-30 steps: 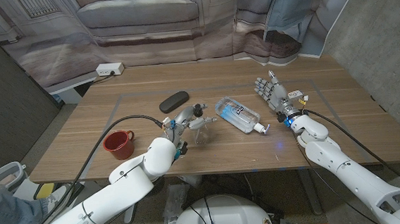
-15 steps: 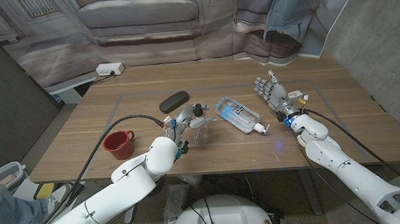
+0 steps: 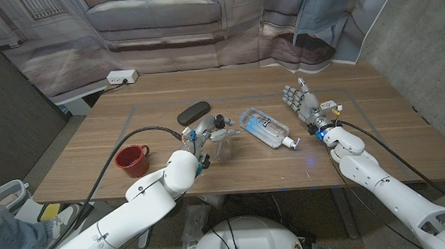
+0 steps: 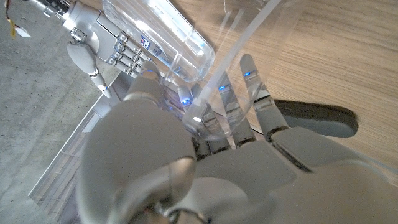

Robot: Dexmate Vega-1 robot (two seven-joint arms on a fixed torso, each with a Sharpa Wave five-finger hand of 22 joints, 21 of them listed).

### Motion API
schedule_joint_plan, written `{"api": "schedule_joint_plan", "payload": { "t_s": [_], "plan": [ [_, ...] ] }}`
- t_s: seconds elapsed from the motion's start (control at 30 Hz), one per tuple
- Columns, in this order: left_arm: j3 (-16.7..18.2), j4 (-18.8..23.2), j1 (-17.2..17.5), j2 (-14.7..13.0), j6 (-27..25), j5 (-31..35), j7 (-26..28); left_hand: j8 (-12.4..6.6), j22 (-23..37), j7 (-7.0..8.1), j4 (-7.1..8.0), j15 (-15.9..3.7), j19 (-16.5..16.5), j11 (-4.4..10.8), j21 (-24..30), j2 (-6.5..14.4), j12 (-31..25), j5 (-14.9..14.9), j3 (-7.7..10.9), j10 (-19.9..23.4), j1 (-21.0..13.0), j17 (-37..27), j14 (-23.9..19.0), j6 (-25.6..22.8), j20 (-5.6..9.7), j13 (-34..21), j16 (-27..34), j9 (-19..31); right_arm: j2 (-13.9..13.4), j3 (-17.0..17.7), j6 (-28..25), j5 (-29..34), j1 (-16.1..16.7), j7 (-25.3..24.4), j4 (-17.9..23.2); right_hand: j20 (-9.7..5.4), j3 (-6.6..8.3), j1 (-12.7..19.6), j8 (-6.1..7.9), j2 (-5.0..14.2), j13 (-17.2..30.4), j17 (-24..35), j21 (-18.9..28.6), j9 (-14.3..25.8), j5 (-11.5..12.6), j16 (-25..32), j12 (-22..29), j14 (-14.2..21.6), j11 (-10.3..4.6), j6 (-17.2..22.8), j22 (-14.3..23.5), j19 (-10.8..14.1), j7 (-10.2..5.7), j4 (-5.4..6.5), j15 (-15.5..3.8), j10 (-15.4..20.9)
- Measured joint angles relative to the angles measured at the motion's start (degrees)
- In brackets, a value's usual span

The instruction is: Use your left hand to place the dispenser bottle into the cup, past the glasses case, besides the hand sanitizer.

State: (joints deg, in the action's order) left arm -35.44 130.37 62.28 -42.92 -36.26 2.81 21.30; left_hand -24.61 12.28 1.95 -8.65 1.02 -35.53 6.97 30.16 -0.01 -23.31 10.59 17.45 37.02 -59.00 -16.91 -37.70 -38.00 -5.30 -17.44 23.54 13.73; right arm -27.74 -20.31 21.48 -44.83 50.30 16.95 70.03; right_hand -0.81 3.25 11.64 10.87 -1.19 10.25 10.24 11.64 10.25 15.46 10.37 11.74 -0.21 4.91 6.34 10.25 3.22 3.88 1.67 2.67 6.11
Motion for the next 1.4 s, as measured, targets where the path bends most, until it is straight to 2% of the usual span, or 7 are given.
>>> {"api": "schedule_joint_plan", "payload": {
  "t_s": [0.8, 0.83, 0.9, 1.3, 1.37, 1.4],
  "plan": [
    [0.01, 0.67, -0.33, -0.29, -0.73, -0.78, 0.94, -0.85, -0.19, -0.30, -0.02, 0.62, -0.10, 0.20, 1.45, -0.75, -0.86, 0.01, 0.40, 1.02, -0.75, -1.33, -0.63, -0.30, 0.11, -2.58, -0.26, 0.76, -0.32, 0.29, 0.17, 0.00, 0.57, -0.29, 0.92, -0.01, -0.24, 0.33, 0.00, 0.33, 0.00, 0.00, 0.00, 0.31, 0.00, 0.00, 0.00, 0.00, 0.00, 0.00, 0.00, 0.00, 0.00, -0.24, 0.00, 0.00],
    [0.05, 0.75, -0.33, -0.35, -0.73, -0.80, 0.95, -0.85, -0.19, -0.30, -0.09, 0.62, -0.10, 0.21, 1.49, -0.75, -0.86, 0.00, 1.56, 1.02, -0.75, -1.47, -0.63, -0.30, 0.11, -2.64, -0.27, 0.79, -0.35, 0.30, 0.18, 0.00, 0.62, -0.34, 1.00, -0.01, -0.24, 0.31, 0.00, 0.31, 0.00, 0.00, 0.00, 0.31, 0.00, 0.00, 0.00, 0.00, 0.00, 0.00, 0.00, 0.00, 0.00, -0.24, 0.00, 0.00],
    [0.11, 0.85, -0.34, -0.42, -0.72, -0.82, 0.96, -0.85, -0.19, -0.30, -0.09, 0.63, -0.10, 0.21, 1.82, -0.98, -0.86, 0.00, 2.13, 1.02, -0.98, -1.59, -0.63, -0.30, 0.11, -2.92, -0.29, 0.80, -0.40, 0.33, 0.19, 0.00, 0.70, -0.41, 1.13, -0.01, -0.24, 0.31, 0.00, 0.31, 0.00, 0.00, 0.00, 0.31, 0.00, 0.00, 0.00, 0.00, 0.00, 0.00, 0.00, 0.00, 0.00, -0.24, 0.00, 0.00],
    [0.59, 1.43, -0.51, -0.94, -0.91, -0.92, 0.97, -1.28, -0.16, -0.83, -0.21, 0.63, -0.09, -0.02, 2.99, -2.04, -1.28, 0.23, 2.75, 0.79, -2.04, -2.66, -0.64, 0.23, 0.11, -4.32, -0.29, 1.14, -0.63, 0.51, 0.27, -0.06, 1.16, -0.76, 1.96, -0.01, -0.24, 0.31, 0.00, 0.31, 0.00, 0.00, 0.00, 0.30, 0.00, 0.00, 0.00, 0.00, 0.00, 0.00, 0.00, 0.00, 0.00, -0.24, 0.00, 0.01],
    [0.64, 1.52, -0.59, -1.02, -0.92, -0.93, 0.97, -1.28, -0.14, -0.83, -0.93, 0.63, -0.10, -0.02, 3.01, -2.32, -1.28, 0.23, 3.92, 0.79, -2.32, -2.91, -0.65, 0.23, 0.11, -4.51, -0.28, 1.32, -0.70, 0.54, 0.31, -0.07, 1.22, -0.83, 2.08, -0.01, -0.24, 0.31, 0.00, 0.31, 0.00, 0.00, 0.00, 0.30, 0.00, 0.00, 0.00, 0.00, 0.00, 0.00, 0.00, 0.00, 0.00, -0.24, 0.00, 0.01],
    [0.68, 1.57, -0.65, -1.04, -0.92, -0.93, 0.97, -1.28, -0.13, -0.83, -1.08, 0.63, -0.65, -0.02, 3.01, -2.32, -1.28, 0.23, 4.07, 0.79, -2.33, -2.91, -0.65, 0.23, 0.64, -4.59, -0.27, 1.32, -0.70, 0.54, 0.31, -0.08, 1.22, -0.87, 2.08, -0.01, -0.24, 0.31, 0.00, 0.31, 0.00, 0.00, 0.00, 0.30, 0.00, 0.00, 0.00, 0.00, 0.01, 0.00, 0.00, 0.00, 0.00, -0.24, 0.00, 0.01]
  ]
}}
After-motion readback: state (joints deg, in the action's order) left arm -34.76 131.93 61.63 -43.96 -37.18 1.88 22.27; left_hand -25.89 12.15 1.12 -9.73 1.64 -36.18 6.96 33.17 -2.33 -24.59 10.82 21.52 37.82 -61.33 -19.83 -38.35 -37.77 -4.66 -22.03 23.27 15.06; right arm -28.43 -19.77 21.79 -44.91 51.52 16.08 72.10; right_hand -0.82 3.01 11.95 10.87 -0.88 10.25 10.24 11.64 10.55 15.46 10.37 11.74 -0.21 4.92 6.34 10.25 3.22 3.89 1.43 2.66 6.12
